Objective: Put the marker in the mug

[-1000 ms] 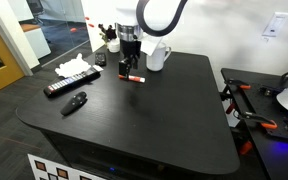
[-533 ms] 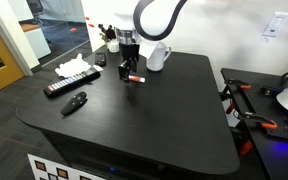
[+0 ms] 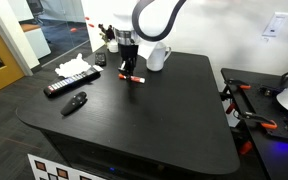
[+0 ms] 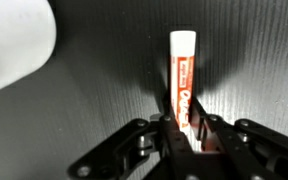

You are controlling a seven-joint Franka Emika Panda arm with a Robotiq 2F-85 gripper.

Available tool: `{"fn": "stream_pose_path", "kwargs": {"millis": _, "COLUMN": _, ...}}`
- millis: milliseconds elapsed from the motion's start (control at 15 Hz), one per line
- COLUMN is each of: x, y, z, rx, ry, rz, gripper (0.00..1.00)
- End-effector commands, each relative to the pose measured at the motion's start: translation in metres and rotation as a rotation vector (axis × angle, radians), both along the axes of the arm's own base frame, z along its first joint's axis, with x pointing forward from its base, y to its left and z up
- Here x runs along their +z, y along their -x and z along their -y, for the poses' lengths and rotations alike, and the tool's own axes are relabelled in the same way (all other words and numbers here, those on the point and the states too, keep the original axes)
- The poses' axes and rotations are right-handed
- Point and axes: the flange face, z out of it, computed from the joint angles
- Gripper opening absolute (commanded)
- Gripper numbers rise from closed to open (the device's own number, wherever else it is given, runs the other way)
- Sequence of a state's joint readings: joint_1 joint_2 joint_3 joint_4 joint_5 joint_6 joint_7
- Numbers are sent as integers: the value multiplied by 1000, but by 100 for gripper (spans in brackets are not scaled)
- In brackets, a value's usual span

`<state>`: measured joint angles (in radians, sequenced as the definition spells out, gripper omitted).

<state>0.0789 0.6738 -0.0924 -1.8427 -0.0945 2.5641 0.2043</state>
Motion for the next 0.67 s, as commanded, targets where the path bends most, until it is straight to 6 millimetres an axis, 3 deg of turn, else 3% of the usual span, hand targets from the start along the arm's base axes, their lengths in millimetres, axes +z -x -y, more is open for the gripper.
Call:
{"fn": "stream_pose_path", "kwargs": {"millis": 0, "x": 6, "y": -1, "z": -1, "rx": -12, "ry": 6, "rz": -34, "gripper": 1}}
{"fn": "stream_pose_path", "kwargs": {"millis": 267, "x": 28, "y": 13, "z": -10, "rx": 13, "ry": 15, "rz": -65, "gripper": 5}}
{"fn": "stream_pose_path", "kwargs": {"millis": 600, "x": 82, "y": 29, "z": -27, "rx": 39, "ry": 22, "rz": -88, "gripper": 5}}
